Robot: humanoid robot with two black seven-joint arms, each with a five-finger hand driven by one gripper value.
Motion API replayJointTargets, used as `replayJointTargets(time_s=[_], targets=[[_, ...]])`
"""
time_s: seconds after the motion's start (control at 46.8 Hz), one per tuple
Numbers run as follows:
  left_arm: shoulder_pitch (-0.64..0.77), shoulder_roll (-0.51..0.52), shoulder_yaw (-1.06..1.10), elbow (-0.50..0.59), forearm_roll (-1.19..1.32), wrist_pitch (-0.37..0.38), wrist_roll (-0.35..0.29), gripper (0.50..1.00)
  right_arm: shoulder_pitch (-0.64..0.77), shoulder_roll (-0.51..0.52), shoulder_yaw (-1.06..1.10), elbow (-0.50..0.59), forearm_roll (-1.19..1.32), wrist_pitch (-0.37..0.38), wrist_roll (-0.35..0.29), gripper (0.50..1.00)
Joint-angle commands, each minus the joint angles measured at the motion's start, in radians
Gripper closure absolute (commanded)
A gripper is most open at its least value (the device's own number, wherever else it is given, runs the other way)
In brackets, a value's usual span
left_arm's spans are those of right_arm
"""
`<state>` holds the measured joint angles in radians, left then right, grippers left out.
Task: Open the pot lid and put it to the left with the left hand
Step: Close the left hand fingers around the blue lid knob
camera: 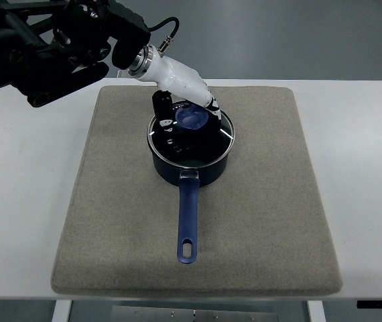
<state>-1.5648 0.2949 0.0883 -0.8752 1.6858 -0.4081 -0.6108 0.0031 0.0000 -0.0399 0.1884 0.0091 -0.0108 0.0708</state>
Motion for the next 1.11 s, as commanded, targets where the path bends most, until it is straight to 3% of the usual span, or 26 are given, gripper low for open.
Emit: replayJointTargets(time_s=[0.0, 0.214, 0.427, 0.641, 0.683, 0.918, 1.004, 1.089], targets=[[-0.003, 0.000, -0.001, 0.001, 0.000, -0.014, 0.000, 0.604, 0.000, 0.000, 0.000, 0.000, 0.000, 0.000, 0.000, 0.583], [-0.012, -0.007, -0.004, 0.004, -0.003, -0.087, 0.000, 0.604, 0.000, 0.000, 0.000, 0.000, 0.000, 0.000, 0.000, 0.583], [-0.012, -0.017, -0.004, 0.021, -0.006, -0.094, 0.000, 0.611, 0.000, 0.000, 0.000, 0.000, 0.000, 0.000, 0.001, 0.583], [-0.008, -0.030, -0.005, 0.035, -0.005, -0.081, 0.000, 0.686, 0.000, 0.000, 0.000, 0.000, 0.000, 0.000, 0.000, 0.583], [-0.008, -0.030, -0.007, 0.036, -0.005, -0.080, 0.000, 0.731, 0.000, 0.000, 0.000, 0.000, 0.000, 0.000, 0.001, 0.583], [-0.004, -0.030, -0.012, 0.039, -0.001, -0.080, 0.000, 0.799, 0.000, 0.000, 0.000, 0.000, 0.000, 0.000, 0.000, 0.583], [-0.003, -0.030, -0.010, 0.039, 0.002, -0.080, 0.000, 0.879, 0.000, 0.000, 0.000, 0.000, 0.000, 0.000, 0.001, 0.583], [-0.003, -0.030, -0.010, 0.039, 0.002, -0.080, 0.000, 0.917, 0.000, 0.000, 0.000, 0.000, 0.000, 0.000, 0.001, 0.583]])
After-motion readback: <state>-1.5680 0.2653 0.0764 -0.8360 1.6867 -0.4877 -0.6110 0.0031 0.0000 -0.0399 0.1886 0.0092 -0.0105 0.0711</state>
